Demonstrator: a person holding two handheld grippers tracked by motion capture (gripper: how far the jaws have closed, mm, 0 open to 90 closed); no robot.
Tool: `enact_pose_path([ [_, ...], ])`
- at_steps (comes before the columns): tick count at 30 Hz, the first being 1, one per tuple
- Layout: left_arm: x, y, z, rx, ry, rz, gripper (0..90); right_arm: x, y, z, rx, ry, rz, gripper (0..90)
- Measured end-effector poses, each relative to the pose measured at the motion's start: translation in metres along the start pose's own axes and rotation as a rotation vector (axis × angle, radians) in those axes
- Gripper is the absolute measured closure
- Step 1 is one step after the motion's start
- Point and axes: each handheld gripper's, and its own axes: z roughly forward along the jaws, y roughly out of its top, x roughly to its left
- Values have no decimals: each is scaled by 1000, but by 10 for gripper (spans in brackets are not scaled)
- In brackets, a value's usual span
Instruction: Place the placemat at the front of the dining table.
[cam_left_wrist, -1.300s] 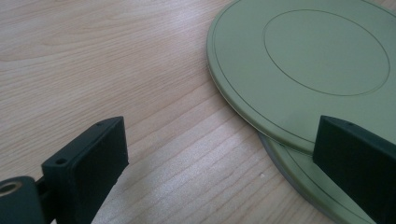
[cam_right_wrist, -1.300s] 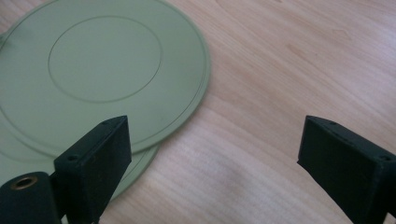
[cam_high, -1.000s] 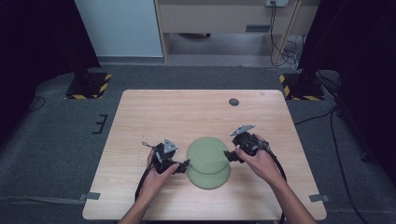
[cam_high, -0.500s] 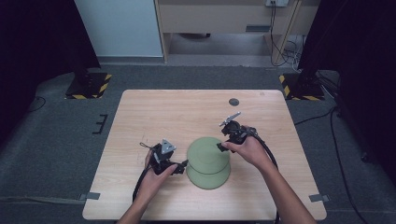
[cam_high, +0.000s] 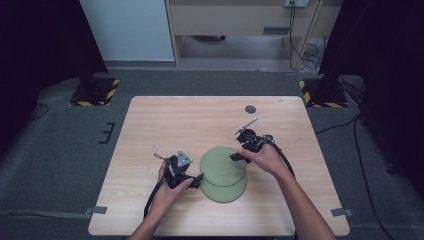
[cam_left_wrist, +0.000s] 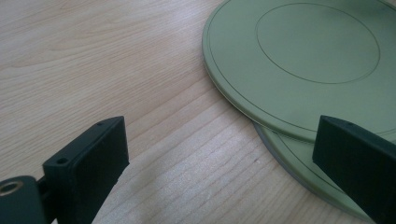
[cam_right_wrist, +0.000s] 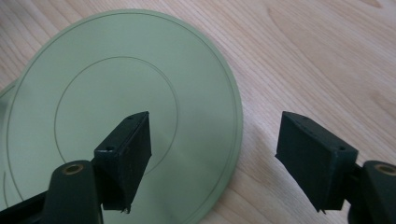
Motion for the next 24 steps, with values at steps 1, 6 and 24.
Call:
enact_pose_path([
  [1,0,0,1,2,2,-3,28,0,0,1,0,4,2,252],
  [6,1,-1,2,13,6,-9,29,1,1,8,13,18,7,211],
  [24,-2,-2,9,21,-1,-29,33,-3,0,27,20,102,44,202],
])
